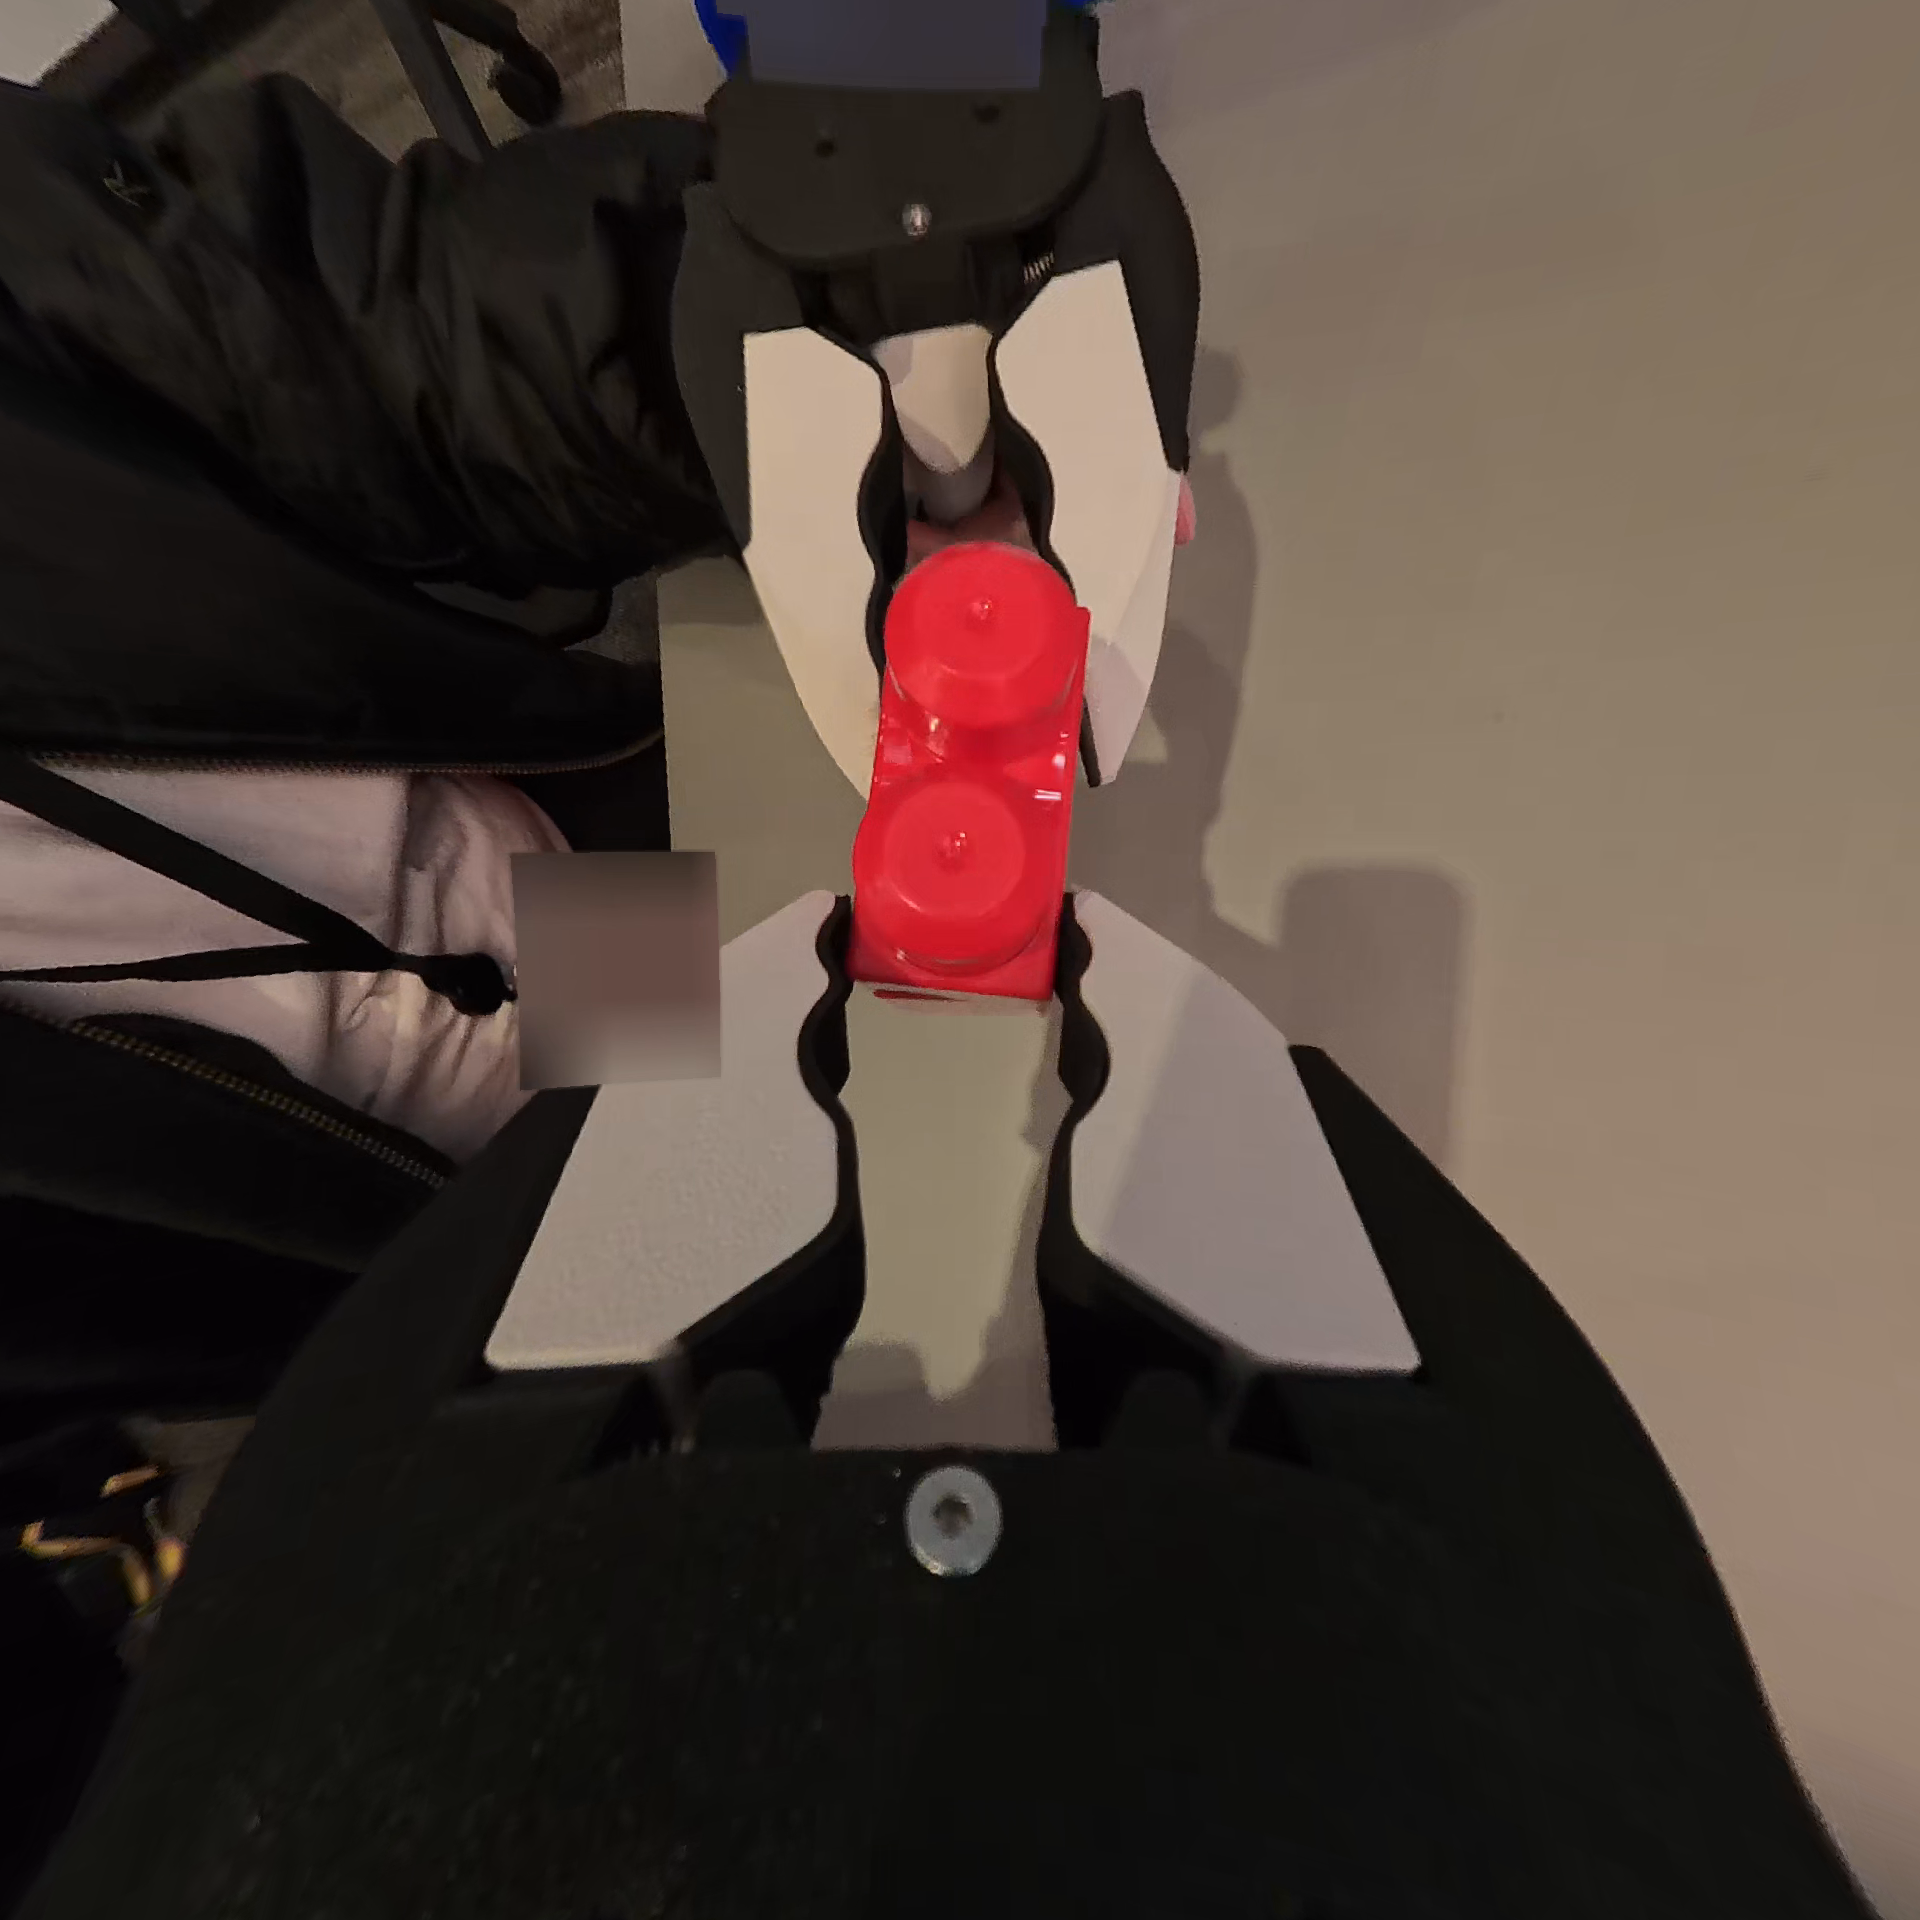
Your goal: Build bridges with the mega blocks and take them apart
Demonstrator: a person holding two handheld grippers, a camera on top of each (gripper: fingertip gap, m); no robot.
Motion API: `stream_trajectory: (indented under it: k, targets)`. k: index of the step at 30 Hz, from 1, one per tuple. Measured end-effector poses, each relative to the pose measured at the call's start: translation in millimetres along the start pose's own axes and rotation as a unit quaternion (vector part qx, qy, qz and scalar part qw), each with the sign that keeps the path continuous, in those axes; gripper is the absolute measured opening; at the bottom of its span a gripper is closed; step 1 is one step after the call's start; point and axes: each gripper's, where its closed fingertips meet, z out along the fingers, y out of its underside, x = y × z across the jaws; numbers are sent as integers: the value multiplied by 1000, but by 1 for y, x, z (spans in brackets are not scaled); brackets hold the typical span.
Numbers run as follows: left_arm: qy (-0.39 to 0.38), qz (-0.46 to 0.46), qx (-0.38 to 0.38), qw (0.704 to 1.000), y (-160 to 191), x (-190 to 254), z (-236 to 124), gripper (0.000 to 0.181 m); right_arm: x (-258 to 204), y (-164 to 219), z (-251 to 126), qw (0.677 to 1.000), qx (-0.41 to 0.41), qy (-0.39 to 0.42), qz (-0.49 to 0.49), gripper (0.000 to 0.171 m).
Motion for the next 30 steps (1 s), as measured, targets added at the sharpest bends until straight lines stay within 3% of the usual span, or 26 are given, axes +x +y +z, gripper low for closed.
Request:
stream_trajectory:
  k: [2, 4, 6, 13, 19, 22, 30]
  targets:
    - [-3, -12, 14, 1000, -5, -3, -4, 37, 3, -10, -3, 999, 45, 12, -11, 37]
    - [-9, -34, 12, 999, -6, -9, -8, 36, 13, -15, -9, 993, 80, 75, -49, 63]
    - [-24, -71, 15, 997, -6, -20, -12, 36, 17, -18, -14, 978, 122, 136, -103, 77]
    - [-66, -180, 13, 981, 5, -51, -24, 37, 35, -25, -6, 874, 104, 367, -302, 93]
    - [-59, -197, 6, 979, 7, -50, -23, 37, 49, -25, 11, 857, 76, 376, -344, 100]
    - [-36, -211, 13, 977, 4, -45, -23, 37, 61, -25, 11, 828, 49, 412, -376, 108]
    - [-36, -204, 12, 978, 3, -43, -22, 36, 65, -25, 25, 816, 7, 412, -405, 95]
